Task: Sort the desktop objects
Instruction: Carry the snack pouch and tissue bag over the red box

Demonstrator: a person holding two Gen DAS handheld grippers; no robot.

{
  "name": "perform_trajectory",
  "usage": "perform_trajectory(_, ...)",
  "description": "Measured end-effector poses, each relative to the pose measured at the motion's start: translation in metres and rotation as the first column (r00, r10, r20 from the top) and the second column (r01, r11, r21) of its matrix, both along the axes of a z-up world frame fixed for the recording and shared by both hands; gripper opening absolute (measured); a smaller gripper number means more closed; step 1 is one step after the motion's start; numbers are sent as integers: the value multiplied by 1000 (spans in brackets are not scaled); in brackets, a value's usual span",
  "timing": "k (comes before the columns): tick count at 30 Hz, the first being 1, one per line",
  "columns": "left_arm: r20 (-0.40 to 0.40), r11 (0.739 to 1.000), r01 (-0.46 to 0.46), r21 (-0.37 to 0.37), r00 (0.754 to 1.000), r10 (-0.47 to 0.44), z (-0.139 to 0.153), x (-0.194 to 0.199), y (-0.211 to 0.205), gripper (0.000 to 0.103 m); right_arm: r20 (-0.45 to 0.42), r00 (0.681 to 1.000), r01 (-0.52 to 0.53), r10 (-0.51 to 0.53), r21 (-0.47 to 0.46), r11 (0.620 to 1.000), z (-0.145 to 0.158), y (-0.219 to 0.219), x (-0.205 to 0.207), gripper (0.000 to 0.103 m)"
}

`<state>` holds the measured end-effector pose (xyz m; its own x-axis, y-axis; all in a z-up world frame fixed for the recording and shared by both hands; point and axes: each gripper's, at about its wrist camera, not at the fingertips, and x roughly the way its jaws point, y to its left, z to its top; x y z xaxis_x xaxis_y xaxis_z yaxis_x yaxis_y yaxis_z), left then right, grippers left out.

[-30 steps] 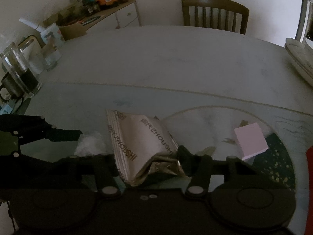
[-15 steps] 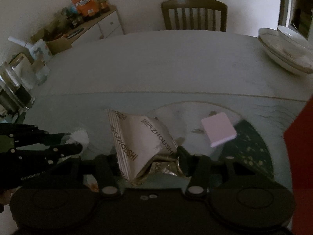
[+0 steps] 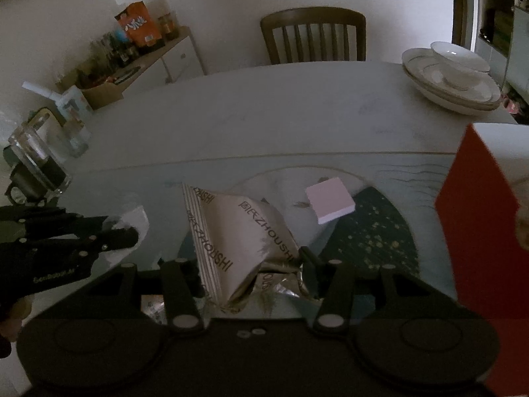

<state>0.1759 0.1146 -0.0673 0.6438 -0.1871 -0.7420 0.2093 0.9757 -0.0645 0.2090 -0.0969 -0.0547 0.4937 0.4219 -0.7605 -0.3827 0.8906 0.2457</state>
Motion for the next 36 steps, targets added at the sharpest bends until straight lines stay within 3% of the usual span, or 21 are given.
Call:
perform_trajectory(25,69,989,100,-105,993,-93,62,-17,-122,23,57,998,36,-41,76,996,51,-108,-42,52)
perform_trajectory(36,94,980,161,-118,984,-150,73,-14,-187,23,77,991,99,-106,88,991,63,-171,-48,52)
